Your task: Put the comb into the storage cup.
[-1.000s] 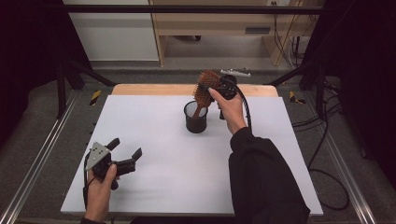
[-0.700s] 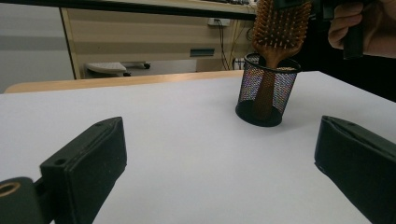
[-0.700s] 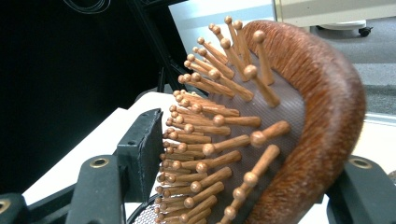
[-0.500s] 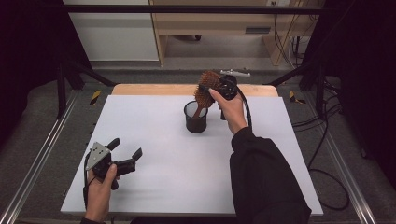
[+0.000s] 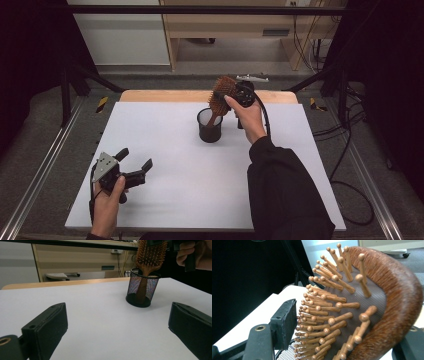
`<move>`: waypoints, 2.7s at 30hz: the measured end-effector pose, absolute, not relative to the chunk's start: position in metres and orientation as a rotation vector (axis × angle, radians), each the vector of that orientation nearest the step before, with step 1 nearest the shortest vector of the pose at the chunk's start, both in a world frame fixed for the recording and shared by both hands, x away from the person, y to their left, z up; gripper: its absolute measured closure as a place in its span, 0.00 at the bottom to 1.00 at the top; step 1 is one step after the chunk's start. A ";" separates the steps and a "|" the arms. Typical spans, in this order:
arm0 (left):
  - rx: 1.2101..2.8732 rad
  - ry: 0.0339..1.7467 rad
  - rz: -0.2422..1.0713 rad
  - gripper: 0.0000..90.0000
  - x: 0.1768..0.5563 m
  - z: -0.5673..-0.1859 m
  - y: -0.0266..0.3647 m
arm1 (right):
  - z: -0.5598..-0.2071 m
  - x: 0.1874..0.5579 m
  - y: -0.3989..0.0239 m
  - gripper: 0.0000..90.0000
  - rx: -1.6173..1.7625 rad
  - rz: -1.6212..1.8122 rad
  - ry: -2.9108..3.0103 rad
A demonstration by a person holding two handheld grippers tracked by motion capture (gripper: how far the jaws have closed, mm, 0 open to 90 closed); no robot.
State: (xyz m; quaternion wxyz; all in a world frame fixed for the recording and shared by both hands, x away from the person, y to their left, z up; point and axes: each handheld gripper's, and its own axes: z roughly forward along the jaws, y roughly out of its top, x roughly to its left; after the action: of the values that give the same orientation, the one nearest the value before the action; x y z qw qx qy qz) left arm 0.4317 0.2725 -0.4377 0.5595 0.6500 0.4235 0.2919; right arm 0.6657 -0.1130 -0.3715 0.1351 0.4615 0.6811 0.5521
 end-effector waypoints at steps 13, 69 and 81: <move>1.532 0.998 0.688 0.03 0.432 -0.438 0.273 | -0.371 0.665 -0.111 0.31 1.328 1.583 1.981; 1.526 1.005 0.691 0.03 0.431 -0.438 0.273 | -0.363 0.656 -0.113 0.07 1.289 1.545 1.985; 1.529 1.005 0.695 0.03 0.432 -0.438 0.272 | -0.357 0.651 -0.117 0.07 1.263 1.542 1.985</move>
State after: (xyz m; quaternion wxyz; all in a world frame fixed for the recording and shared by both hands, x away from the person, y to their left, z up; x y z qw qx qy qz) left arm 0.4317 0.2720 -0.4383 0.5583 0.6480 0.4260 0.2947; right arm 0.6506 -0.1169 -0.3567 0.1633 0.4430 0.6961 0.5409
